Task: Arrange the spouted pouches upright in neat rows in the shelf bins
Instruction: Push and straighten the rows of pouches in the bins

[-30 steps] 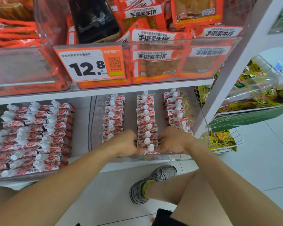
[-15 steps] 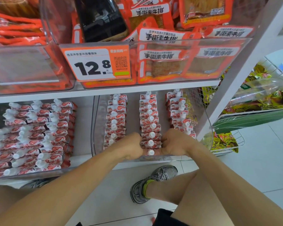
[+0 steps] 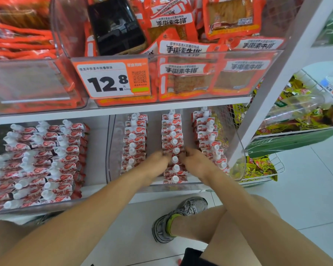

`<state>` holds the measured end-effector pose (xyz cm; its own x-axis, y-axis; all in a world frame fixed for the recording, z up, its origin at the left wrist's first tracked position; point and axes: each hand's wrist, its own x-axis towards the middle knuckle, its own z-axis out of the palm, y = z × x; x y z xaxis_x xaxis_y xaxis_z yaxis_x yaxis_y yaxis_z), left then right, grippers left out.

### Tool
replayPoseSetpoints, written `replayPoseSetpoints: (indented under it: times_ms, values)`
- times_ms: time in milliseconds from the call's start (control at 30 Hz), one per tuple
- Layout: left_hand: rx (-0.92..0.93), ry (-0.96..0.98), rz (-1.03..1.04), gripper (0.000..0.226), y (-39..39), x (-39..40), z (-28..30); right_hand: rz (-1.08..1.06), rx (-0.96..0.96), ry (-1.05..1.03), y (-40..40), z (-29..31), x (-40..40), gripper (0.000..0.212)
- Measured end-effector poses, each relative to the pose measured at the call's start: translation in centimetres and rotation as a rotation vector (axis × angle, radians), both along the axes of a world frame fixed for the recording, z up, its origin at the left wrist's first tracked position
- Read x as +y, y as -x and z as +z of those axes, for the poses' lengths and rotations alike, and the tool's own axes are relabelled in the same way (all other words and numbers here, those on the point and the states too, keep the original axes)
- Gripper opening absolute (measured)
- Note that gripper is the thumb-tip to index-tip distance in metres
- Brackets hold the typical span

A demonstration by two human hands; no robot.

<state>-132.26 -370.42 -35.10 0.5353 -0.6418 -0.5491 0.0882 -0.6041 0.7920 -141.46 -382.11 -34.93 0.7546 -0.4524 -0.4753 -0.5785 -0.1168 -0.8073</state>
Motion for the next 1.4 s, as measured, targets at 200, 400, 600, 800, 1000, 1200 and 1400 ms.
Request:
replayPoseSetpoints:
  times_ms: [200,400,600,800,1000,1200,1400]
  values:
    - [-0.060,-0.038,0.060,0.045,-1.2,-1.0,0.1,-0.011,0.016,0.032,-0.9,0.4,-1.0,0.028]
    - [-0.146,-0.077,0.202,0.053,-1.5,-5.4,0.3,-0.149,-0.052,0.065,-5.6,-1.7,-1.3,0.044]
    - [-0.126,-0.064,0.287,0.055,-2.8,-5.6,-1.6,-0.213,0.013,-0.086,-6.7,-2.8,-3.1,0.054]
    - [-0.095,0.062,0.441,0.052,-4.4,-8.7,-2.2,-0.232,-0.129,-0.006,-9.0,-2.9,-4.0,0.050]
    - [-0.079,0.094,0.424,0.048,-5.0,-8.7,-3.8,-0.224,-0.136,-0.069,-9.3,-4.3,-4.7,0.051]
    - [-0.064,0.046,0.240,0.050,-5.3,-7.6,-2.2,-0.133,-0.084,-0.050,-9.2,-3.5,-5.1,0.051]
    - [-0.779,0.057,0.029,0.035,-4.9,-0.1,4.1,-0.197,-0.175,0.344,-7.4,0.5,-4.0,0.035]
